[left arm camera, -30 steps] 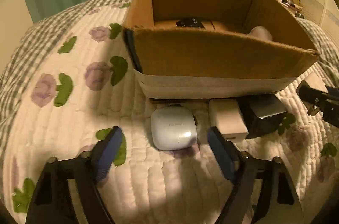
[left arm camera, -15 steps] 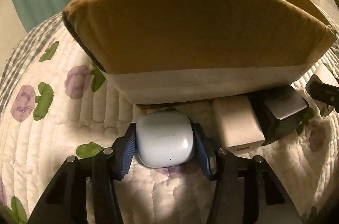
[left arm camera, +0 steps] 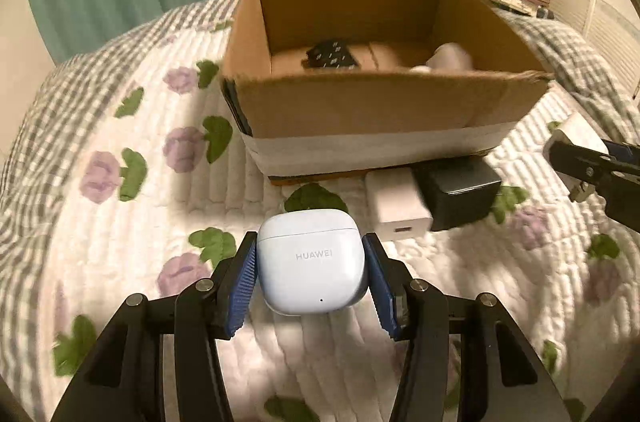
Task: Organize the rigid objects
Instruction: 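Carry the pad and earbuds case into the box and open both tools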
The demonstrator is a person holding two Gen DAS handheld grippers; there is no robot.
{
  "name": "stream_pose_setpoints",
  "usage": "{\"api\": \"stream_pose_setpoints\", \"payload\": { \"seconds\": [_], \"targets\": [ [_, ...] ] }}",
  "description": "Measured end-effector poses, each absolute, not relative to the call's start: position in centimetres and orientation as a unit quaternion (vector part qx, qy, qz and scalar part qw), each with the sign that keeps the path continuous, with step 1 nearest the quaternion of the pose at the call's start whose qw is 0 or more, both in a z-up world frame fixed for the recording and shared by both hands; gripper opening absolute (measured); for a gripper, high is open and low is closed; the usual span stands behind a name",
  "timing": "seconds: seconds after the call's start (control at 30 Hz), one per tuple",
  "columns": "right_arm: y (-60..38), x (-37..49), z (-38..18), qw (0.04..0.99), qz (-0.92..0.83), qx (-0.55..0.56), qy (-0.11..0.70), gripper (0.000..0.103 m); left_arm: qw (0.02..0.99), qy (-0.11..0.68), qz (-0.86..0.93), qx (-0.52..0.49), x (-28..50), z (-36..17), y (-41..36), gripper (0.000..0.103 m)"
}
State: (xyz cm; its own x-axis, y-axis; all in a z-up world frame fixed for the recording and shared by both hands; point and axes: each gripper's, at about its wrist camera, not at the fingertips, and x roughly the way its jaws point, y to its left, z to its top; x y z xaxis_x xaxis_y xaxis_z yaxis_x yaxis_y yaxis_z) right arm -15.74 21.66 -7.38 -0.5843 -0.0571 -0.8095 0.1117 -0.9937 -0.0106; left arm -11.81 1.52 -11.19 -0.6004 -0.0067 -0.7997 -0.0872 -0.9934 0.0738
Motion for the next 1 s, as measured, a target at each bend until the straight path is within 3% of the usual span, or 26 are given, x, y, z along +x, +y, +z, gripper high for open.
{"api": "stream_pose_setpoints", "payload": {
  "seconds": [0.67, 1.0],
  "targets": [
    [18.5, -14.5, 6.0, 0.093, -0.935, 0.335, 0.07, 0.056, 0.038, 0.026, 0.943, -0.331, -14.0, 2.9, 2.0, 0.052],
    [17.1, -21.1, 6.8, 0.11, -0.937, 0.323, 0.071, 0.056, 0.015, 0.046, 0.94, -0.336, -22.2, 0.4, 2.6, 0.052]
  ]
}}
